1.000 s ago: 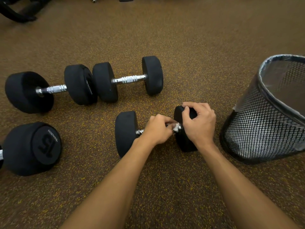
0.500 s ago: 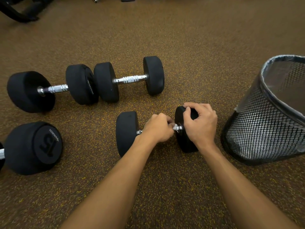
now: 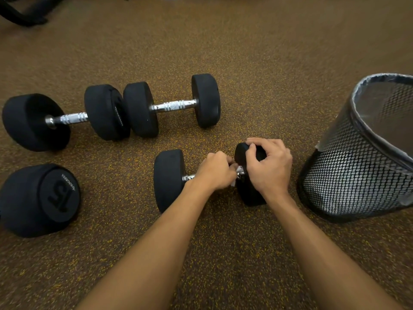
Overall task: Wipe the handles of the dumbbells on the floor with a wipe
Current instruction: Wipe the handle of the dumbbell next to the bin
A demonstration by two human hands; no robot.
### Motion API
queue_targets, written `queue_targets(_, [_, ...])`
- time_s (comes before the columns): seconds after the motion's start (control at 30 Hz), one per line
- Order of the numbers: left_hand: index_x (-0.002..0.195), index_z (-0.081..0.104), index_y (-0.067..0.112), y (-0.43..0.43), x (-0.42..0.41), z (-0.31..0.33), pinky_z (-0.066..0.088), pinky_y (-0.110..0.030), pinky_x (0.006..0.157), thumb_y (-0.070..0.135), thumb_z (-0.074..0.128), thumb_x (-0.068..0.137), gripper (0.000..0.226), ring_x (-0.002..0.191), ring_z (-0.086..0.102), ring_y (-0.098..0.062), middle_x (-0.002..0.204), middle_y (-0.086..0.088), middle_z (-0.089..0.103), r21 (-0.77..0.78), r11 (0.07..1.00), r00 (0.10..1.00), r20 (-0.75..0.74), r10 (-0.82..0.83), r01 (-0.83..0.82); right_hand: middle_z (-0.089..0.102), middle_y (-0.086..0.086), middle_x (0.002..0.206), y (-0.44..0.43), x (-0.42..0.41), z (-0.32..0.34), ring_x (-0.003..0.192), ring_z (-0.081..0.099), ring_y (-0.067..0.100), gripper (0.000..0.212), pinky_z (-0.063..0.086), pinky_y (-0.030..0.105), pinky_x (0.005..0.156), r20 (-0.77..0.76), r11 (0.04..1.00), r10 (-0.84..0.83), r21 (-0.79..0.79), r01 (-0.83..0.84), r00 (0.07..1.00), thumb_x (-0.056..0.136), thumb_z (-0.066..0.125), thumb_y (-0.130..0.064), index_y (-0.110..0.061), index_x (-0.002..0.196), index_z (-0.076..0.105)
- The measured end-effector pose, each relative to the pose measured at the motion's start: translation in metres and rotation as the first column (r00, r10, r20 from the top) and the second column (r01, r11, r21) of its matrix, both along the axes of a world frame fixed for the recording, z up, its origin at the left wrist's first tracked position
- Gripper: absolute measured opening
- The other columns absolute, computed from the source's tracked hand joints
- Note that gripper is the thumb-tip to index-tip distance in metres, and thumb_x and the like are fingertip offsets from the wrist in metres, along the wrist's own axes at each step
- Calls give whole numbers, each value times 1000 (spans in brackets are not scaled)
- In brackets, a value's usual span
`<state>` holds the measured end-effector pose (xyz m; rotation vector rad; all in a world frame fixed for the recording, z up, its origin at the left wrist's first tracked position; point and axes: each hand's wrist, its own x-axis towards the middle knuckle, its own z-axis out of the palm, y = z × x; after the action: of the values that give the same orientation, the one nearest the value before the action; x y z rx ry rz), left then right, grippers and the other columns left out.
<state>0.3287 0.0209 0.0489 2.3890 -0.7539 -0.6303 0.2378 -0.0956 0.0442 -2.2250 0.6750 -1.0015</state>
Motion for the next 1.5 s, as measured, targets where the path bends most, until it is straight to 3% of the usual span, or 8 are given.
queue_targets(0.17, [117,82,29,14,-3,-1,44,-23,94,26,69,101,20,110,64,-13,118,4,77,-128,992,1000,1,-12,12,77,-13,100,1,-1,0,102,64,10,19,45,37,96,11,1000,0,-2,0,1000,92,66,-23,-25,102,82])
queue_targets(0.33, [118,80,32,7,-2,3,54,-37,98,32,65,102,22,112,65,-24,115,-3,76,-56,998,1000,-22,10,-11,77,-14,102,1,-2,1,104,64,10,19,45,38,97,-5,1000,5,4,-5,1000,93,65,-24,-25,102,82])
queue_targets(0.5, [121,80,30,13,3,11,38,-27,96,28,64,104,23,120,52,-16,127,-2,71,-63,998,999,-39,-29,26,77,-14,102,0,-1,0,103,63,9,19,39,29,94,-8,1000,-3,-5,3,1000,93,65,-24,-26,102,82])
queue_targets(0.93, [108,80,40,14,11,0,47,-40,111,28,62,104,22,126,53,-24,131,-3,64,-15,1000,997,-78,18,-19,77,-14,102,0,-2,-3,100,64,11,19,44,36,95,2,1000,1,9,-1,1000,93,65,-25,-26,103,81])
queue_targets(1.13, [122,78,35,10,5,3,43,-30,100,28,61,106,24,124,55,-22,136,-6,64,-35,999,996,-88,-15,12,77,-13,103,0,-2,-1,102,64,12,20,46,39,96,-4,1000,5,10,-5,1000,93,64,-26,-26,103,81])
queue_targets(1.3, [105,81,40,18,9,7,53,-36,96,31,65,103,19,107,59,-14,127,-2,66,-46,999,996,-82,16,-20,77,-14,103,0,-2,-2,101,64,11,20,45,38,96,-7,1000,3,9,-3,1000,94,63,-27,-26,103,81])
queue_targets(1.37, [115,80,35,13,5,10,47,-30,92,29,60,105,23,105,52,-13,126,-4,64,-18,1000,996,-87,6,-8,77,-13,103,0,-2,-2,102,64,11,20,44,37,96,-9,1000,6,11,-6,1000,93,63,-27,-27,103,81])
queue_targets(1.5, [117,79,33,17,3,6,40,-30,101,27,58,106,25,115,47,-15,126,-2,68,-61,998,999,-36,-24,22,77,-14,103,-1,-2,-2,103,65,11,20,46,41,98,-4,1000,0,16,0,1000,93,63,-27,-27,102,81])
